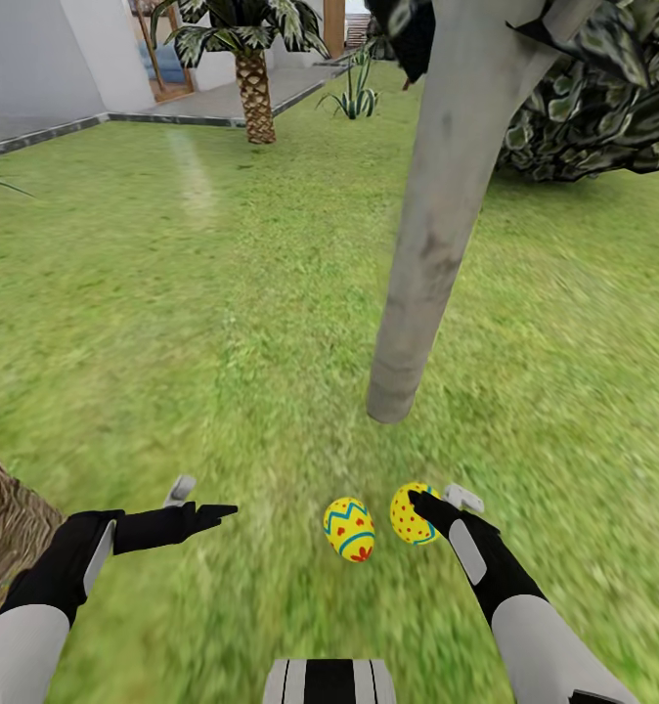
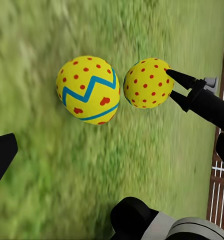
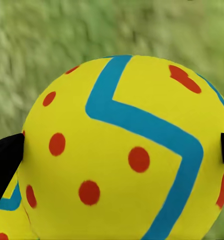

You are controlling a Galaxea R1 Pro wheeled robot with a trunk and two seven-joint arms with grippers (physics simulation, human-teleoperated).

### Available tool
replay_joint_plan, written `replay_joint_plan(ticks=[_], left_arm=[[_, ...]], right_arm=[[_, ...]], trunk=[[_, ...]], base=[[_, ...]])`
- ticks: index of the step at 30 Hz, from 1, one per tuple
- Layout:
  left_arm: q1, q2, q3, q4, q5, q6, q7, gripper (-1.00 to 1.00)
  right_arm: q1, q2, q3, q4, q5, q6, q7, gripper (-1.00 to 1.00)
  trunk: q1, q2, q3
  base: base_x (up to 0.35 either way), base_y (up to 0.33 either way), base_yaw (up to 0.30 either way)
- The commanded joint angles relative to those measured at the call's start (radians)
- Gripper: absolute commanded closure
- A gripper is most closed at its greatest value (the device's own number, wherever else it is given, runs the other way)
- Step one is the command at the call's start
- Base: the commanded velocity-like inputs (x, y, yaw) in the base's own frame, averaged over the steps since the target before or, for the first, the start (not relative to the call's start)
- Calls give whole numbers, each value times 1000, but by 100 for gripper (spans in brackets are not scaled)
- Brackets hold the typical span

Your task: Take the three Easter eggs out of the wicker basket on the lawn in the garden, then place them on the lawn next to a single tree (choose any tree) so that all three eggs are next to the same tree and none are left in the basket.

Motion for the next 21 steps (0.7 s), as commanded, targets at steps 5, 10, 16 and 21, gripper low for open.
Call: replay_joint_plan(ticks=[5,10,16,21], left_arm=[[-1,0,3,0,-5,9,-7,-100],[-1,0,3,0,-5,8,-6,-100],[-1,-1,3,0,-5,9,-6,-100],[-1,-1,4,0,-5,9,-6,-100]], right_arm=[[0,1,-3,-2,-11,5,-2,100],[0,1,-3,-2,-11,5,-2,100],[0,1,-3,-2,-11,5,-2,100],[0,1,-3,-2,-11,5,-1,100]], trunk=[[0,-1,-5],[3,-2,-24],[4,-2,-36],[4,-2,-36]], base=[[15,12,0],[0,0,0],[0,0,0],[95,57,0]])
